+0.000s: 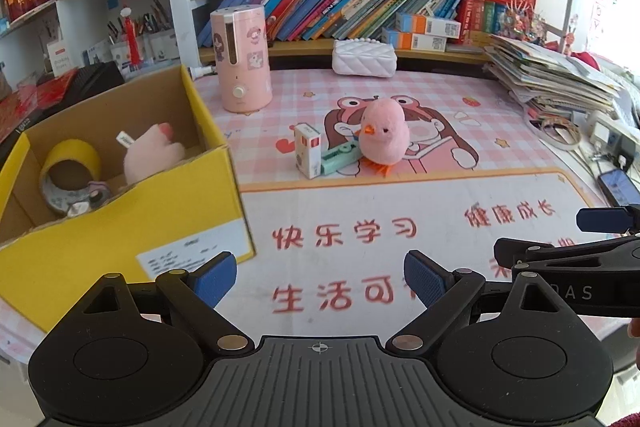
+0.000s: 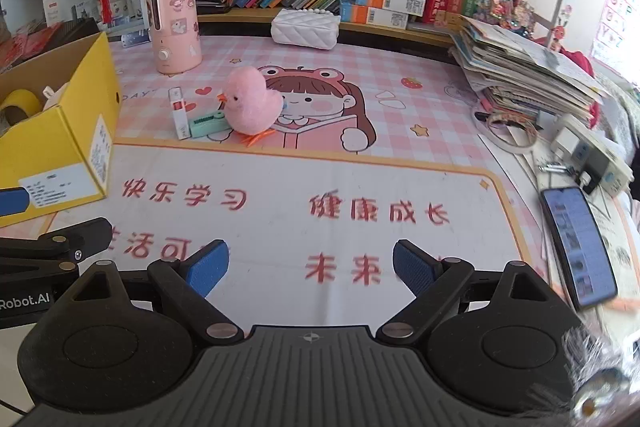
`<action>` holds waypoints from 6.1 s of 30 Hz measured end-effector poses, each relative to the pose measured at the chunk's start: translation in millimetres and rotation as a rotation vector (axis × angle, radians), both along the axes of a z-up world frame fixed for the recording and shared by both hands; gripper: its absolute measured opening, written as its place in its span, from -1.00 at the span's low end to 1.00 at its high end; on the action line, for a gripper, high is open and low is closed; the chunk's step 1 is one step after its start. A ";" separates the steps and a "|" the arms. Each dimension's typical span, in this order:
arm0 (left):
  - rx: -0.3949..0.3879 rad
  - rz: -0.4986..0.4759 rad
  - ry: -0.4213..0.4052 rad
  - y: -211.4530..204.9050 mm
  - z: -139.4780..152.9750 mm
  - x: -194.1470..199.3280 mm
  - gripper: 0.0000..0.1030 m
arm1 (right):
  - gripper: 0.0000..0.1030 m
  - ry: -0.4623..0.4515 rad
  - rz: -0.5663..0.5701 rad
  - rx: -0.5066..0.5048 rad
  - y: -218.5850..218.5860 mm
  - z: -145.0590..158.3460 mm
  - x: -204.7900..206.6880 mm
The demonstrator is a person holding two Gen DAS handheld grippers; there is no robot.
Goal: Organize objects
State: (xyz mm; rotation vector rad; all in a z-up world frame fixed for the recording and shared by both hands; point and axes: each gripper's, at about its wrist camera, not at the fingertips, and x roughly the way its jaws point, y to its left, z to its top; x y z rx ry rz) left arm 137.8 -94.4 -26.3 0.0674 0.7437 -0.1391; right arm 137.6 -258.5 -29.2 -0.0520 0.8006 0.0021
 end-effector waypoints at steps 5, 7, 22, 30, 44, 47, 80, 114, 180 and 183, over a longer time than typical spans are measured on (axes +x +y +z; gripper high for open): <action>0.003 0.022 0.000 -12.6 -0.2 16.2 0.80 | 0.73 0.012 0.040 0.010 -10.8 -1.4 24.8; 0.003 0.032 -0.003 -16.5 0.5 22.2 0.80 | 0.71 0.013 0.055 0.015 -14.7 -1.4 34.0; 0.034 0.094 -0.024 -38.0 2.2 68.2 0.35 | 0.27 -0.004 0.130 0.103 -42.9 -1.8 94.0; 0.059 0.185 -0.027 -38.4 0.8 109.7 -0.03 | 0.27 -0.054 0.198 0.087 -44.9 1.6 126.5; 0.006 0.316 0.093 -36.0 -38.1 173.6 -0.32 | 0.28 -0.194 0.656 -0.183 -5.2 -27.2 133.5; 0.003 0.327 0.114 -35.2 -44.5 180.8 -0.41 | 0.28 -0.209 0.702 -0.204 1.6 -33.2 141.7; -0.149 0.118 -0.003 -27.9 11.2 81.6 -0.75 | -0.03 0.003 0.267 0.079 -32.6 -1.1 128.8; -0.202 0.205 -0.016 134.9 17.0 -84.9 -0.75 | -0.03 0.072 0.383 0.036 131.4 5.9 -48.1; -0.103 0.276 -0.053 191.5 20.3 50.2 -0.75 | -0.03 -0.115 0.675 0.014 231.1 61.6 107.0; -0.109 0.275 -0.007 192.8 11.6 58.9 -0.75 | -0.03 -0.090 0.714 -0.014 239.3 52.9 116.7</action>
